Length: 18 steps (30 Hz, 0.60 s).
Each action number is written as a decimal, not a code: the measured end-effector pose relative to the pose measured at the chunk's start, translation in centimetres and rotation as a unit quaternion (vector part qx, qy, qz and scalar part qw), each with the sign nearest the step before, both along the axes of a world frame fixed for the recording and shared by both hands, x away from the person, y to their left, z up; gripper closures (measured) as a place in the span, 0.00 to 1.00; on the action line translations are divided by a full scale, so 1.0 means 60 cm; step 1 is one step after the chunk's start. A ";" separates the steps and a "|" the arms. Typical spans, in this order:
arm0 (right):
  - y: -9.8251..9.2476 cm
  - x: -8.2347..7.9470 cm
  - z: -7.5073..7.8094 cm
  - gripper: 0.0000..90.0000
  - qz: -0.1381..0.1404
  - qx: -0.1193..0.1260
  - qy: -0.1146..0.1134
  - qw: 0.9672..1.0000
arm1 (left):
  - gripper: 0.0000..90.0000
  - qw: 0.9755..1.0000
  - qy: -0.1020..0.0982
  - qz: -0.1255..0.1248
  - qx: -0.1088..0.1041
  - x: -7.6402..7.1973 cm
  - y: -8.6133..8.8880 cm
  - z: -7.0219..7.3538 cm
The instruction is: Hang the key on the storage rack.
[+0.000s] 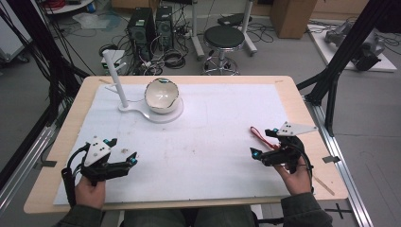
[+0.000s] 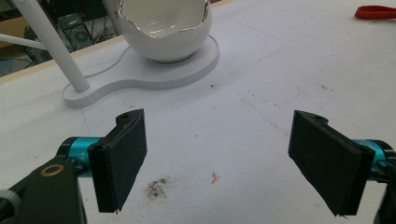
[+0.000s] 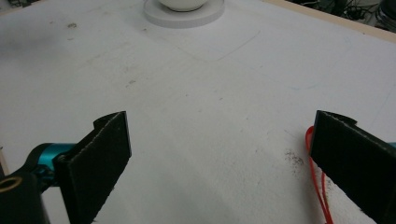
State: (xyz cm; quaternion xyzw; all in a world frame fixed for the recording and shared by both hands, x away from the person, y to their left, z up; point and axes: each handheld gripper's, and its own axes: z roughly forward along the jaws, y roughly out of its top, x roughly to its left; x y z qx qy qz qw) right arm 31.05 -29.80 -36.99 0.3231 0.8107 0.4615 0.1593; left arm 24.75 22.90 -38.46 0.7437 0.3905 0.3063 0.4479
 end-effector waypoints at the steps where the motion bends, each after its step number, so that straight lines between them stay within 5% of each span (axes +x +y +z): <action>1: -0.003 0.001 0.005 0.05 0.002 -0.007 0.001 1.000 | 0.22 1.000 0.000 0.000 0.000 0.000 0.000 0.000; 18: -0.050 0.041 0.035 0.08 -0.048 -0.050 0.032 0.997 | 0.22 1.000 0.001 0.004 -0.001 0.001 -0.001 -0.001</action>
